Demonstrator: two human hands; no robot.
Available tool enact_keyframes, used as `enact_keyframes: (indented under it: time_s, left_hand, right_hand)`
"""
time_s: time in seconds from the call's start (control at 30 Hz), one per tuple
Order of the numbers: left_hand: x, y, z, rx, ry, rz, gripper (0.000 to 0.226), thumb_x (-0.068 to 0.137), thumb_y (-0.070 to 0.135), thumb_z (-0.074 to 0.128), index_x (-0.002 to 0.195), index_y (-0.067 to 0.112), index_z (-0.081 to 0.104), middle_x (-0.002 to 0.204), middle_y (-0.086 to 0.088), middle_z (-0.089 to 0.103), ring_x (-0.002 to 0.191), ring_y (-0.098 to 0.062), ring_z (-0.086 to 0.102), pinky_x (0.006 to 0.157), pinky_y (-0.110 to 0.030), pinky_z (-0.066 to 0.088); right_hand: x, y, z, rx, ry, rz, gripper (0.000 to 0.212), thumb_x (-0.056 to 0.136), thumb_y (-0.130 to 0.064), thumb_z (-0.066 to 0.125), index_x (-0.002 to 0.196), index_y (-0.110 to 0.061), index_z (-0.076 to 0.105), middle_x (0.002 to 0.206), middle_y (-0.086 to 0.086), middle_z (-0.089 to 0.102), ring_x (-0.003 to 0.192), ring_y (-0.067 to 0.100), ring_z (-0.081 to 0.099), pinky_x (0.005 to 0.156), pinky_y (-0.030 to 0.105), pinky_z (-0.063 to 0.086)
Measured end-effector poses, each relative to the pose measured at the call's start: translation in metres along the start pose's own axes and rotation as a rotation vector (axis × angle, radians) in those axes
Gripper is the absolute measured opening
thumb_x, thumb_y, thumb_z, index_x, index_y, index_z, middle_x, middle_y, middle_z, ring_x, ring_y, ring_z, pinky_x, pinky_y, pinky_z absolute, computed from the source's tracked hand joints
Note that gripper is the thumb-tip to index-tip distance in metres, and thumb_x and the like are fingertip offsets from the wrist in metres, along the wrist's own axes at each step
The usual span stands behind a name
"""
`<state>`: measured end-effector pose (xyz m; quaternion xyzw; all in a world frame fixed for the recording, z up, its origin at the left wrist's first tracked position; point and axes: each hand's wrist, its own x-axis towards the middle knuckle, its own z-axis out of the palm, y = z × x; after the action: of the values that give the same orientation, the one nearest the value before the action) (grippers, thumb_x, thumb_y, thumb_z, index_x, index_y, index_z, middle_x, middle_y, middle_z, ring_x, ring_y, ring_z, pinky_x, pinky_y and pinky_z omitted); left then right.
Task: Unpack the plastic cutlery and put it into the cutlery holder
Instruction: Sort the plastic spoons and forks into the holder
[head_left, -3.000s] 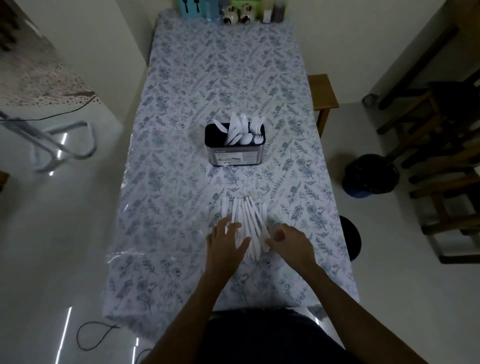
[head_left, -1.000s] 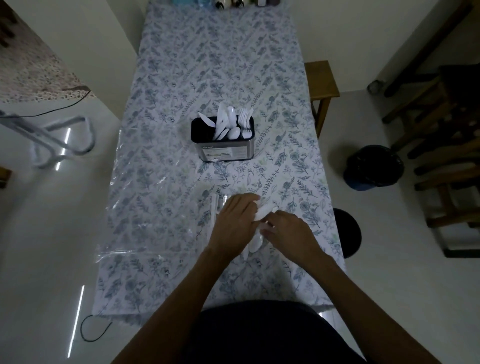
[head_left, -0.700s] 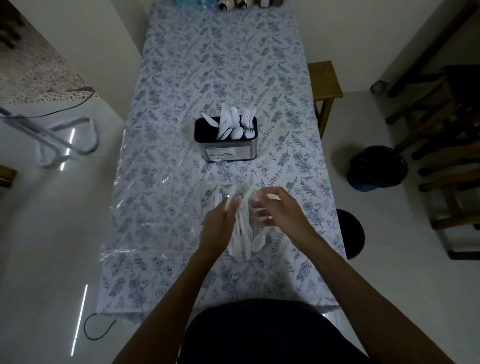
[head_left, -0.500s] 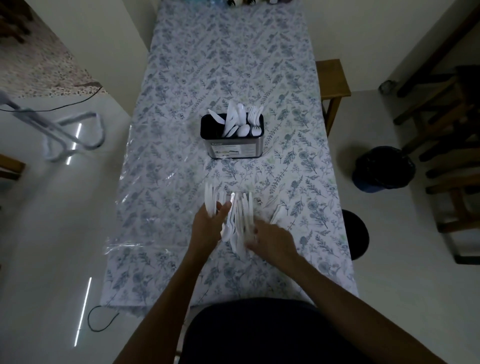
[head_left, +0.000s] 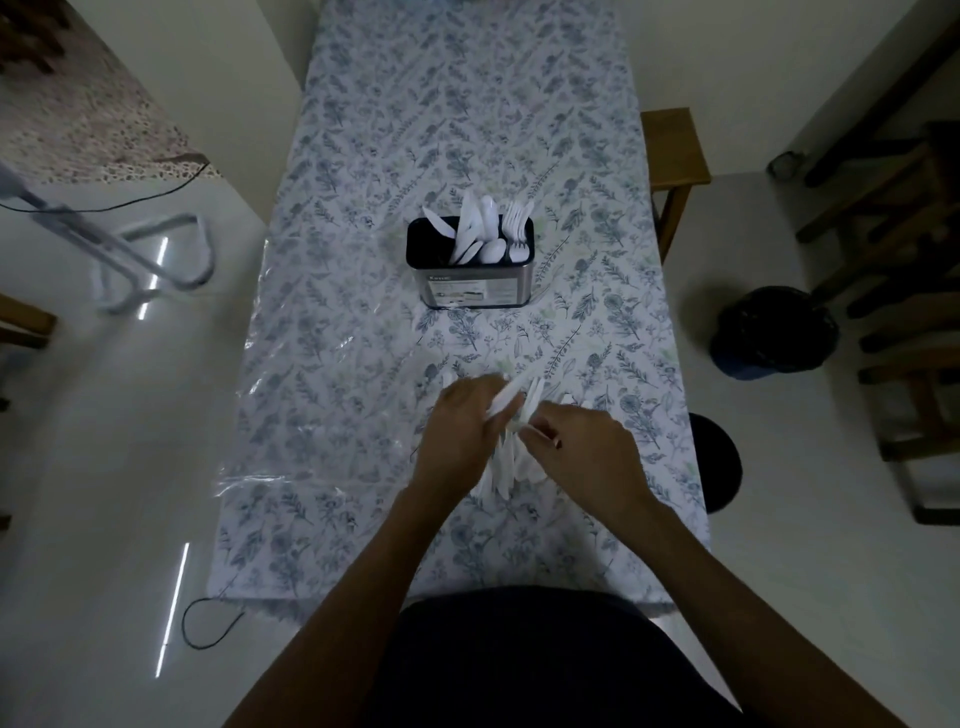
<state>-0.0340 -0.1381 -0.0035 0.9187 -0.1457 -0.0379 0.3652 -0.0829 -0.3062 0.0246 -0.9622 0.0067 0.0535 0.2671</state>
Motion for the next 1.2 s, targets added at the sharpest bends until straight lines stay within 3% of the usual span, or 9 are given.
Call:
enact_keyframes:
  time_s: [0.17, 0.23, 0.37, 0.53, 0.7, 0.8, 1.0, 1.1, 1.2]
  left_hand:
    - [-0.009, 0.010, -0.008, -0.293, 0.180, -0.285, 0.052, 0.098, 0.059, 0.042, 0.100, 0.013, 0.065, 0.059, 0.001, 0.058, 0.046, -0.002, 0.053, 0.043, -0.022, 0.043]
    - [-0.016, -0.003, -0.017, -0.434, 0.291, -0.396, 0.057, 0.096, 0.065, 0.045, 0.082, 0.012, 0.059, 0.060, -0.006, 0.053, 0.049, -0.015, 0.051, 0.044, -0.034, 0.043]
    - [-0.033, -0.025, -0.033, -0.398, 0.292, -0.482, 0.039, 0.094, 0.059, 0.059, 0.076, 0.025, 0.058, 0.060, 0.006, 0.056, 0.051, -0.012, 0.054, 0.048, -0.035, 0.049]
    - [-0.045, -0.026, -0.038, -0.386, 0.272, -0.523, 0.030, 0.096, 0.051, 0.063, 0.076, 0.028, 0.057, 0.057, 0.009, 0.056, 0.050, -0.009, 0.056, 0.048, -0.034, 0.052]
    - [-0.046, -0.020, -0.038, -0.346, 0.145, -0.406, 0.022, 0.097, 0.044, 0.063, 0.082, 0.029, 0.062, 0.064, 0.011, 0.063, 0.055, 0.000, 0.058, 0.054, -0.015, 0.046]
    - [-0.037, -0.015, -0.037, -0.324, 0.046, -0.363, 0.026, 0.099, 0.049, 0.058, 0.097, 0.023, 0.058, 0.080, 0.000, 0.070, 0.067, -0.010, 0.068, 0.058, -0.024, 0.054]
    - [-0.013, 0.006, -0.036, -0.198, -0.067, -0.134, 0.039, 0.101, 0.048, 0.046, 0.105, 0.010, 0.053, 0.066, 0.005, 0.061, 0.053, -0.002, 0.059, 0.050, -0.016, 0.043]
    - [-0.012, -0.002, -0.039, -0.391, -0.057, -0.255, 0.048, 0.099, 0.059, 0.040, 0.104, 0.014, 0.056, 0.063, 0.005, 0.060, 0.050, -0.002, 0.058, 0.051, -0.023, 0.048]
    - [-0.020, -0.029, -0.047, -0.618, -0.013, -0.382, 0.034, 0.103, 0.051, 0.047, 0.081, 0.026, 0.054, 0.055, 0.012, 0.052, 0.046, -0.002, 0.049, 0.047, -0.020, 0.040]
  right_hand:
    - [0.017, -0.020, -0.014, 0.536, 0.034, 0.081, 0.025, 0.097, -0.049, 0.060, 0.096, -0.026, 0.067, 0.076, -0.008, 0.073, 0.063, 0.006, 0.068, 0.059, 0.028, 0.058]
    - [0.020, -0.013, 0.009, 0.465, -0.017, 0.167, 0.033, 0.098, -0.053, 0.055, 0.097, -0.021, 0.063, 0.080, -0.004, 0.073, 0.063, 0.011, 0.069, 0.062, 0.036, 0.061]
    - [0.002, 0.008, 0.082, 0.128, -0.342, 0.351, 0.053, 0.089, -0.055, 0.060, 0.119, -0.012, 0.052, 0.096, 0.007, 0.068, 0.085, 0.026, 0.067, 0.070, 0.034, 0.054]
    - [-0.011, 0.013, 0.110, 0.106, -0.395, 0.385, 0.059, 0.084, -0.035, 0.060, 0.133, -0.005, 0.043, 0.107, 0.018, 0.067, 0.093, 0.032, 0.066, 0.071, 0.036, 0.050]
    - [-0.017, 0.002, 0.065, 0.107, -0.258, 0.359, 0.024, 0.089, -0.030, 0.064, 0.107, -0.015, 0.058, 0.089, 0.002, 0.069, 0.080, 0.022, 0.067, 0.063, 0.030, 0.051]
    - [-0.028, -0.014, 0.027, 0.066, -0.046, 0.251, 0.010, 0.093, -0.031, 0.064, 0.096, -0.021, 0.066, 0.089, -0.003, 0.069, 0.074, 0.014, 0.066, 0.066, 0.032, 0.057]
    - [-0.011, -0.064, -0.018, 0.084, 0.185, 0.047, 0.013, 0.095, -0.031, 0.066, 0.085, -0.022, 0.068, 0.079, -0.007, 0.062, 0.065, 0.007, 0.059, 0.062, 0.021, 0.049]
    - [0.009, -0.075, -0.009, 0.343, 0.228, 0.164, 0.022, 0.101, -0.038, 0.058, 0.090, -0.020, 0.066, 0.075, -0.010, 0.068, 0.064, 0.005, 0.063, 0.061, 0.015, 0.048]
    - [0.024, -0.053, 0.042, 0.245, 0.192, 0.277, 0.029, 0.103, -0.033, 0.055, 0.086, -0.012, 0.063, 0.072, 0.003, 0.069, 0.060, 0.016, 0.063, 0.058, 0.029, 0.050]
